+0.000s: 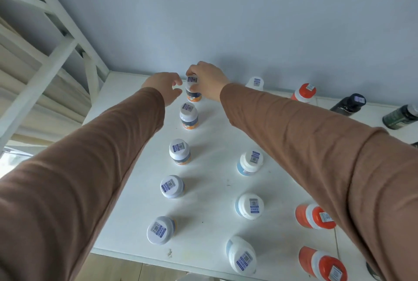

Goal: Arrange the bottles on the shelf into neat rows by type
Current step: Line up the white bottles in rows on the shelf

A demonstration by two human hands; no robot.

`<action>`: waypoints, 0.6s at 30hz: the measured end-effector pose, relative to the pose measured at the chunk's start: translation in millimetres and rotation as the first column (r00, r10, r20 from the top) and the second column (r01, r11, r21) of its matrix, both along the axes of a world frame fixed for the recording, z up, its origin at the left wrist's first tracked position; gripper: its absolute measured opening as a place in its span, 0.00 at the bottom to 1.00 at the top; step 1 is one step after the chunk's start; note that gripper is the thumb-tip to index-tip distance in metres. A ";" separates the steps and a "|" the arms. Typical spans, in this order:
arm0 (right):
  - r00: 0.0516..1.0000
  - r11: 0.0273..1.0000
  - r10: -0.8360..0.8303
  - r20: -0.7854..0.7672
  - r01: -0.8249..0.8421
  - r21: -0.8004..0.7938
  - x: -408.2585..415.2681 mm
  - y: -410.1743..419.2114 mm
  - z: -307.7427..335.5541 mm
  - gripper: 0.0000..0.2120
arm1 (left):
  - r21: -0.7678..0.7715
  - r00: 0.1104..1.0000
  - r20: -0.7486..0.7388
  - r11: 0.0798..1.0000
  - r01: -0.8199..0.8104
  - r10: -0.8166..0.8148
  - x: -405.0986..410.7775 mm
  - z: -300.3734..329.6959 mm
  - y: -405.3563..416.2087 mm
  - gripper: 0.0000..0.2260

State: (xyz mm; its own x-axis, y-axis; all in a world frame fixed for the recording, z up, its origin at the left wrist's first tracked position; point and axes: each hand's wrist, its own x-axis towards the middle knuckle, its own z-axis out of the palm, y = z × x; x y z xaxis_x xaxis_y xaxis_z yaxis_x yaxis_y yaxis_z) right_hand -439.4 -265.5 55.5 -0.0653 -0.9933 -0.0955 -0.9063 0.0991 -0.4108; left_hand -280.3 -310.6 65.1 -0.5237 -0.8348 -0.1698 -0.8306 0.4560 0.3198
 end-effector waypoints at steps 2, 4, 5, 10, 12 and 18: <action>1.000 1.000 -0.012 -0.022 0.012 0.002 1.8 -0.8 -3.7 0.22 | -0.002 1.000 -0.001 1.000 -0.001 0.001 2.1 -2.5 0.5 0.12; 0.999 1.000 -0.025 -0.040 0.026 0.015 2.0 1.9 -2.5 0.23 | -0.011 1.000 -0.012 1.000 0.004 -0.004 4.0 -3.3 1.7 0.12; 0.999 0.999 -0.028 -0.027 0.029 0.019 0.9 5.0 -0.3 0.24 | -0.018 1.000 -0.021 1.000 0.008 -0.009 5.1 -3.0 2.9 0.12; 0.997 0.995 -0.057 0.057 0.061 -0.075 -20.2 36.4 20.0 0.23 | -0.087 0.990 -0.119 0.994 0.062 -0.073 3.3 5.9 16.2 0.11; 0.997 0.989 -0.074 0.020 0.076 -0.124 -35.4 56.0 29.0 0.19 | -0.112 0.980 -0.165 0.989 0.095 -0.113 -5.2 12.8 27.7 0.12; 0.980 0.969 -0.194 -0.033 0.187 -0.160 -93.0 111.3 35.3 0.16 | -0.105 0.951 -0.220 0.974 0.200 -0.219 -49.0 20.6 73.5 0.14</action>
State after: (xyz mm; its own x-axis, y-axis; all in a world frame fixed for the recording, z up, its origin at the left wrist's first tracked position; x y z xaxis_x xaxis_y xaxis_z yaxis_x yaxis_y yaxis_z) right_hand -532.4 -154.2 90.8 -0.2554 -0.9645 0.0671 -0.8959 0.2099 -0.3916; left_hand -329.3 -237.2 85.7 -0.7052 -0.7080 0.0383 -0.6226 0.6441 0.4444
